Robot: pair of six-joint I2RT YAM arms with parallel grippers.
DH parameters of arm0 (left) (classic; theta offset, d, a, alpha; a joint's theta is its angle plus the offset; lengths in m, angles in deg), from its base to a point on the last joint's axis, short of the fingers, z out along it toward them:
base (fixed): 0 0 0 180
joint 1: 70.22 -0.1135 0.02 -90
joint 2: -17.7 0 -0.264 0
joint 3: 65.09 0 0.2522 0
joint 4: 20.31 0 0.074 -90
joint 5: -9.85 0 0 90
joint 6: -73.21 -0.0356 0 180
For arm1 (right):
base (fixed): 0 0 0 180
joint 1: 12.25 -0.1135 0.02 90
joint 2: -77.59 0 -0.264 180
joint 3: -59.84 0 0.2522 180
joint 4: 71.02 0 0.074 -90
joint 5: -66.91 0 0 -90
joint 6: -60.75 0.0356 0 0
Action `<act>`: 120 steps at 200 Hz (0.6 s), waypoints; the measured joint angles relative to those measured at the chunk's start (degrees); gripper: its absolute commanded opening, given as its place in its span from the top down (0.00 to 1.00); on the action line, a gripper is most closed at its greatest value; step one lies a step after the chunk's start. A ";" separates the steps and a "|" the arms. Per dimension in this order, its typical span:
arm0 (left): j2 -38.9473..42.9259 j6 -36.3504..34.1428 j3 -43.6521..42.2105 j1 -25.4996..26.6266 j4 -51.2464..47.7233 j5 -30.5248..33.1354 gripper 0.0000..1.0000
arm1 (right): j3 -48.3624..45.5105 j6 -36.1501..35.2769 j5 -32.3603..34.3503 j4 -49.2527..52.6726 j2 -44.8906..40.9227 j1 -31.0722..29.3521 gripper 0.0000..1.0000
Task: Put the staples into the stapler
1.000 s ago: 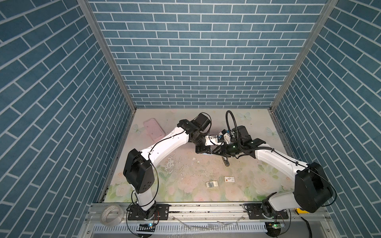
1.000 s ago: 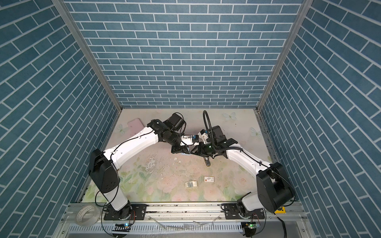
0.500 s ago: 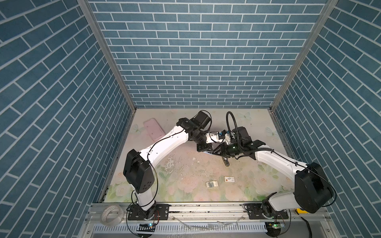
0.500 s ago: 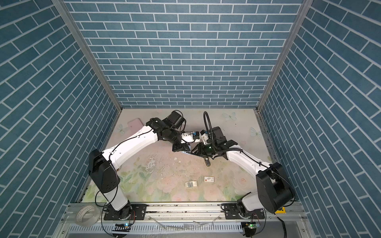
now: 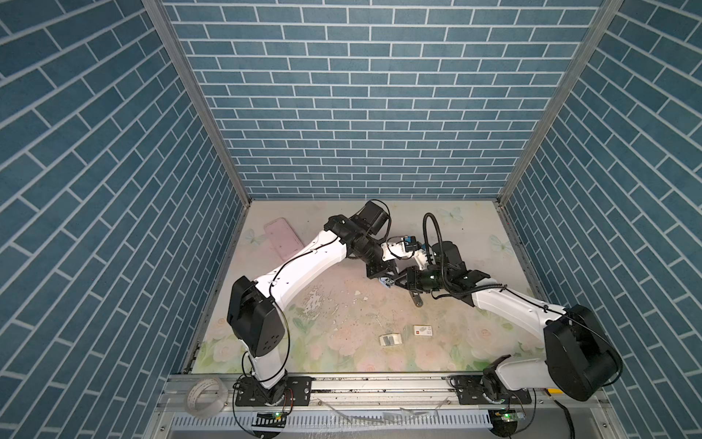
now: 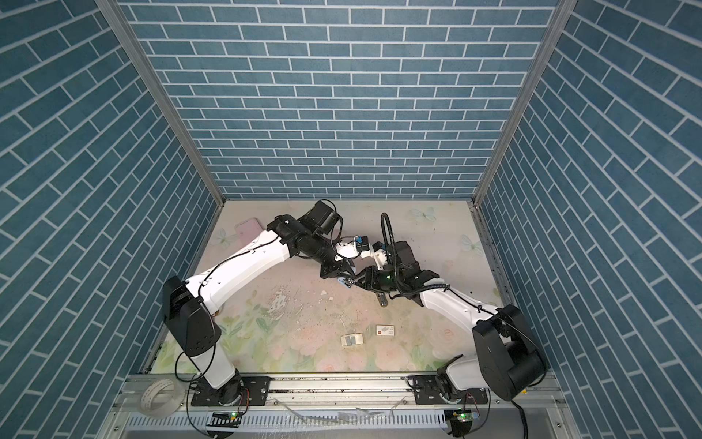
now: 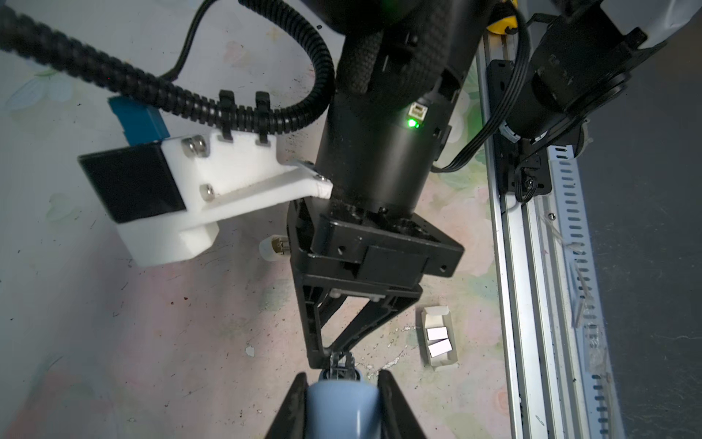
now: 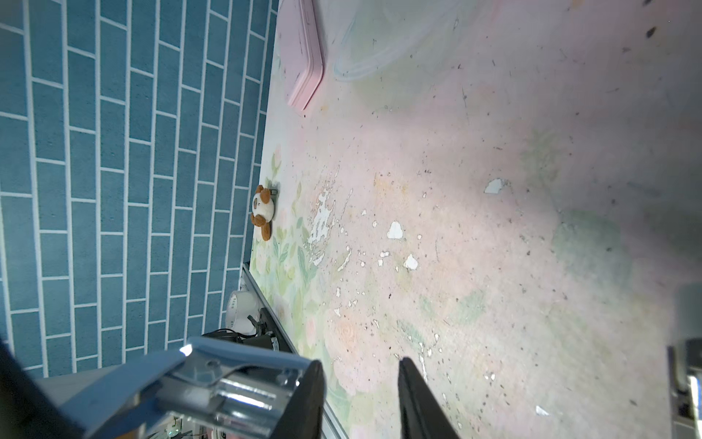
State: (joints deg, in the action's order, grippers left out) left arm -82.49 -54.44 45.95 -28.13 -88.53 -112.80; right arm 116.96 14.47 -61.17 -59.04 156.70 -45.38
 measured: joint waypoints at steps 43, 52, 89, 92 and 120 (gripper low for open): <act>0.00 2.56 0.50 0.00 1.29 -0.90 0.97 | -0.13 1.05 0.33 -2.49 0.20 -0.55 0.64; 0.00 3.02 0.72 0.00 1.64 -0.92 0.97 | -0.13 1.07 0.35 -2.60 0.22 -0.66 0.64; 0.00 3.39 1.27 0.00 2.43 -0.61 0.97 | -0.13 0.98 1.90 -1.66 -0.24 -0.94 0.59; 0.00 3.39 1.27 -0.02 2.40 -0.57 0.97 | -0.13 0.94 2.12 -1.44 -0.31 -0.96 0.59; 0.00 3.30 1.22 -0.48 2.47 -0.17 0.97 | -0.13 0.26 4.59 2.10 -1.36 -0.96 0.56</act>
State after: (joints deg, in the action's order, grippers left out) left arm -82.49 -51.14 47.17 -28.61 -86.06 -112.97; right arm 116.83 14.73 -56.58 -56.94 155.35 -46.34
